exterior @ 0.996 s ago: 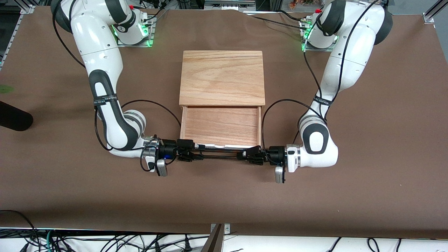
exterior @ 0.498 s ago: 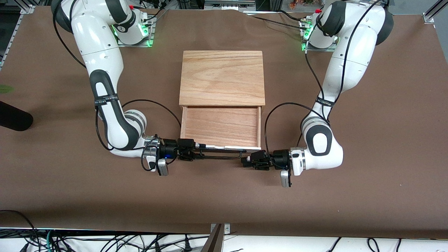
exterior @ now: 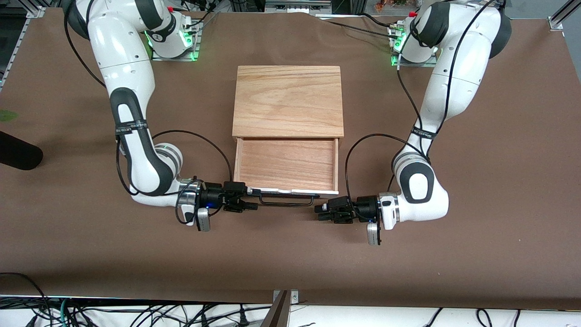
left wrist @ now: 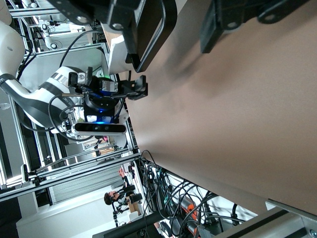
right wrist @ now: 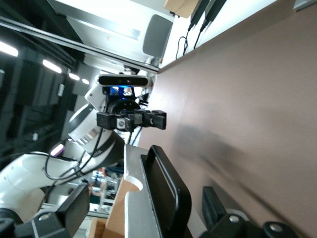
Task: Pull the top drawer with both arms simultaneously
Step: 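Open the right gripper and the left gripper, releasing the handle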
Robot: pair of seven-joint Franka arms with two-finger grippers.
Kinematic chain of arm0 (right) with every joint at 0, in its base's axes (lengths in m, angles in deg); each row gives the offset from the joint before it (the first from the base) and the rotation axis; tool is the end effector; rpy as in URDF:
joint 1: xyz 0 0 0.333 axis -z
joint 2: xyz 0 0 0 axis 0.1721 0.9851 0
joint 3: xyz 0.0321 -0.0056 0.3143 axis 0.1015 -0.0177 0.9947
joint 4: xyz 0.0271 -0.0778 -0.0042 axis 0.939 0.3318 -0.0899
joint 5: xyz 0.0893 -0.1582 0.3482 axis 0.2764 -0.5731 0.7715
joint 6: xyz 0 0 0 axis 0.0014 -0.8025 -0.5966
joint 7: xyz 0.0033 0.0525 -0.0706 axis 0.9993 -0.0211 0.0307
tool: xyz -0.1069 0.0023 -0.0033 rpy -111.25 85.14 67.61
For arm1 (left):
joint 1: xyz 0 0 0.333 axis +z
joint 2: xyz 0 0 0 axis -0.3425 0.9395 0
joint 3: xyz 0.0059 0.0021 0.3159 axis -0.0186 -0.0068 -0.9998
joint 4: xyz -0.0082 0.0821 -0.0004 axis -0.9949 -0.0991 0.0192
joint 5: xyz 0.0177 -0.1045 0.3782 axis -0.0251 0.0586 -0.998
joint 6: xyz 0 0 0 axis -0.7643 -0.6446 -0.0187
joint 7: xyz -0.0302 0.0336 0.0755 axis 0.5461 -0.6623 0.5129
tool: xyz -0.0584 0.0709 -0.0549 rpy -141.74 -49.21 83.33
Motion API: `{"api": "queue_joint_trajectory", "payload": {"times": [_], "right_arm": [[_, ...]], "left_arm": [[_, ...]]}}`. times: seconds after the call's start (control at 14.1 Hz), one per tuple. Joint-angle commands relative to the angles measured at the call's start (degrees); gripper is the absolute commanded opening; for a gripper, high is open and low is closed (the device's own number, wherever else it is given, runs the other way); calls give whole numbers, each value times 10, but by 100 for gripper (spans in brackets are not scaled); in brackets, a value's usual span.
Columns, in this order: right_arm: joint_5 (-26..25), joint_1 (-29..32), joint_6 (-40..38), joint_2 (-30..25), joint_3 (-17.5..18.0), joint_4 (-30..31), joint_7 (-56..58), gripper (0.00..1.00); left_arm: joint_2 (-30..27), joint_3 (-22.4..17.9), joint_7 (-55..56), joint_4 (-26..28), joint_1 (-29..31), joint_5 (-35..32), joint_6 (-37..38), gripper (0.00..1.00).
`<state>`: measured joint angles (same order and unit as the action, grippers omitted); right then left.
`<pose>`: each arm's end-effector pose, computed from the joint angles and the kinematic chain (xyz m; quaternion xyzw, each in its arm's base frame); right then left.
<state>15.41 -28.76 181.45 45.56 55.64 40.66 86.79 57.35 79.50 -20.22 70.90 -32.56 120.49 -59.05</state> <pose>0.7016 0.2623 0.2170 -0.7769 -0.1120 -0.1105 0.6096 0.7299 -0.2597 0.1997 0.7832 -0.0893 0.1083 0.6058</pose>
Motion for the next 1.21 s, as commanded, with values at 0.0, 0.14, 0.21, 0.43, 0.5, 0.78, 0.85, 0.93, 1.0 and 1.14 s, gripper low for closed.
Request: {"api": "queue_joint_trajectory", "payload": {"times": [0.0,0.14,0.21,0.43,0.5,0.78,0.85,0.93,1.0,1.14], "right_arm": [[-72,0,-6,-26,-19,-10,-11,100],[-129,0,-10,-44,-30,-15,-61,100],[-159,0,-13,-54,-33,-16,-85,100],[-278,0,-16,-92,-46,-16,-113,100],[-310,0,-16,-102,-49,-16,-113,100],[-460,-1,-16,-143,-66,-15,-114,100],[-509,-2,-20,-160,-68,-12,-118,100],[-549,-1,-31,-171,-69,-12,-137,100],[-582,-2,-46,-187,-69,-12,-164,100],[-665,-8,-73,-220,-68,-12,-239,100]], "left_arm": [[-7,0,26,-10,1,-51,3,78],[-21,1,75,-15,2,-127,3,100],[-30,1,100,-15,2,-149,3,100],[-59,0,159,-14,3,-235,5,100],[-67,0,187,-15,8,-273,16,100],[-107,1,292,-16,15,-400,58,100],[-117,1,308,-17,15,-435,74,100],[-129,-1,311,-24,16,-467,90,100],[-139,-2,311,-28,21,-492,109,100],[-159,-12,311,-29,37,-516,146,100]]}}
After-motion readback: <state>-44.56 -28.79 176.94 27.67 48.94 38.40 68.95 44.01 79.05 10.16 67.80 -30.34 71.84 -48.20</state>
